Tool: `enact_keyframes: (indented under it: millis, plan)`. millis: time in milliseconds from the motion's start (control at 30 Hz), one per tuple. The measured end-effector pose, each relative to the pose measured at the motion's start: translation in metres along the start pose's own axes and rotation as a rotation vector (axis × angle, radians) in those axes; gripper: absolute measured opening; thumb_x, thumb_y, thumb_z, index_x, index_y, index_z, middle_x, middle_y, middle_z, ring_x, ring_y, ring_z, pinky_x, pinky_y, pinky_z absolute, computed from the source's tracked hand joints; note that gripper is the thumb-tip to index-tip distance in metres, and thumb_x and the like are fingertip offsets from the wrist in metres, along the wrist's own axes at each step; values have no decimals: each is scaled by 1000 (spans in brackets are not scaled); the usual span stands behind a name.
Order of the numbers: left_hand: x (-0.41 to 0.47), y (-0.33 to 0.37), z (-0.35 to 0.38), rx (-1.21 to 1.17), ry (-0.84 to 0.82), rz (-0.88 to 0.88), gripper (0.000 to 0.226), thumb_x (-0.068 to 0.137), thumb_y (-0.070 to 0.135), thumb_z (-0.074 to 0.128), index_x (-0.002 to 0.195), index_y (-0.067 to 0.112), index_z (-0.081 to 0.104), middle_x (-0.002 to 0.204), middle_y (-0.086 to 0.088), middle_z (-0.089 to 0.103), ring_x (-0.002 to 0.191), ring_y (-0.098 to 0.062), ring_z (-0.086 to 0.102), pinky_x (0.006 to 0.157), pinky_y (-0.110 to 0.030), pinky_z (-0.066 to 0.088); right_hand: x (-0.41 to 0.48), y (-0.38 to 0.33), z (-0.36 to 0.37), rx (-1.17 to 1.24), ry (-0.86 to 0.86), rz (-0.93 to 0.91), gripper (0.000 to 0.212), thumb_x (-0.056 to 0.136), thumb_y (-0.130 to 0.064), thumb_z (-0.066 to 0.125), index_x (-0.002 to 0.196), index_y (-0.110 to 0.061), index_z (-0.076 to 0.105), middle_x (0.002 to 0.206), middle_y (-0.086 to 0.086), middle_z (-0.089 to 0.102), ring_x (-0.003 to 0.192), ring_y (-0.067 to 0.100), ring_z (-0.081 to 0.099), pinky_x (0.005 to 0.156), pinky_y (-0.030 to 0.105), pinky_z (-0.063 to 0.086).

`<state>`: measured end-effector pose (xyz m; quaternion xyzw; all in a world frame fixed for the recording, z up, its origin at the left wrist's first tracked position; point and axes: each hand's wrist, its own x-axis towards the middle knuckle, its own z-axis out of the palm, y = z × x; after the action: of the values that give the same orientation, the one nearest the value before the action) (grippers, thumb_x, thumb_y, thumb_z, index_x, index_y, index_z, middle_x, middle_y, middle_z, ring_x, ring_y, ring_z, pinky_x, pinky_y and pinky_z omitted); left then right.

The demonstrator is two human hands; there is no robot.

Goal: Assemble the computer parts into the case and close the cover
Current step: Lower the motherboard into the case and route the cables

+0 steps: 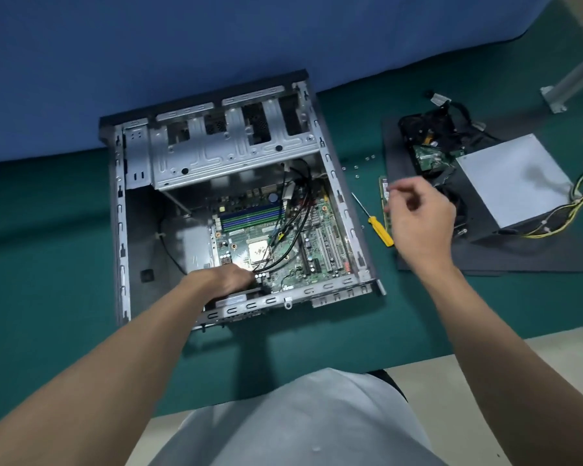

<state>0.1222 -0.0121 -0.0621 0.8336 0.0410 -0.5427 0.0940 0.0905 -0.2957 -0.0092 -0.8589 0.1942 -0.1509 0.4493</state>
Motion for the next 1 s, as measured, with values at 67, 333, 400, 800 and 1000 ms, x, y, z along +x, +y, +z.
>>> enact_keyframes:
  millis: [67,333,400,800,1000]
  plan:
    - [0,5,2,10,8,-21,56,105,43,26,150,9,31,158,-14,23,145,-31,23,118,-45,16,9,36,-1,-140,-86,152,16,88,-13,54,95,-12,69,83,7,72,75,22,63,75,31,49]
    - [5,8,3,16,9,-89,50,104,39,35,136,4,50,151,-16,37,137,-32,38,112,-41,28,23,91,37,-508,-492,-8,21,90,-4,51,104,-2,67,103,20,66,94,37,61,86,44,50]
    - [6,5,3,20,21,-104,51,103,41,37,134,4,51,150,-16,38,135,-32,39,112,-41,29,29,93,43,-548,-510,-35,21,90,-2,49,102,0,67,101,21,64,92,37,61,85,46,51]
    - [15,-7,6,-19,39,-155,37,99,45,46,87,11,56,123,-16,59,96,-25,52,88,-34,39,38,89,55,-697,-593,-143,18,83,7,47,86,6,65,92,18,54,85,40,59,72,44,51]
    - [12,-4,8,13,44,-167,37,99,45,47,101,8,54,127,-17,56,102,-29,53,88,-34,38,33,91,59,-779,-627,-213,20,88,0,46,105,-2,56,110,18,53,98,38,54,72,41,40]
